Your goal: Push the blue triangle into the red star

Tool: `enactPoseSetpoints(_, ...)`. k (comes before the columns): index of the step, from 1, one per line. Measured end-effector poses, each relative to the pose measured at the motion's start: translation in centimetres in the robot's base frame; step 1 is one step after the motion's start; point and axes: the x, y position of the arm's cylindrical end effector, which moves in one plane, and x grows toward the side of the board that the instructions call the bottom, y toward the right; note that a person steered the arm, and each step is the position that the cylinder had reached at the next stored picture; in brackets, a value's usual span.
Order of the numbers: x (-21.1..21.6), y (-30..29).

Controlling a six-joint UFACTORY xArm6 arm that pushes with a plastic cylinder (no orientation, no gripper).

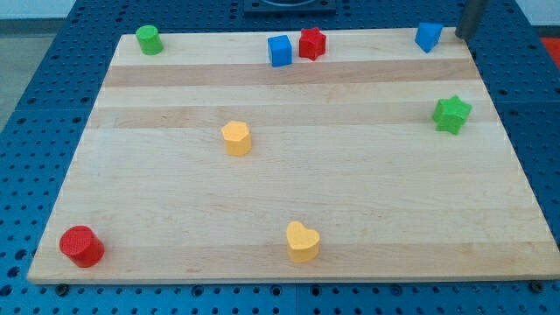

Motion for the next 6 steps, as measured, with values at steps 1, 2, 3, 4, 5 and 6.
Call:
enactPoseSetpoints(1, 0.0, -1.1)
enactPoseSetpoints(2, 0.0, -2.3)
enactPoseSetpoints(3, 0.1, -3.3)
enactPoseSetpoints(4, 0.5, -4.4)
enactPoseSetpoints(5, 1.5, -5.0)
enactPoseSetpoints(6, 1.6, -6.0)
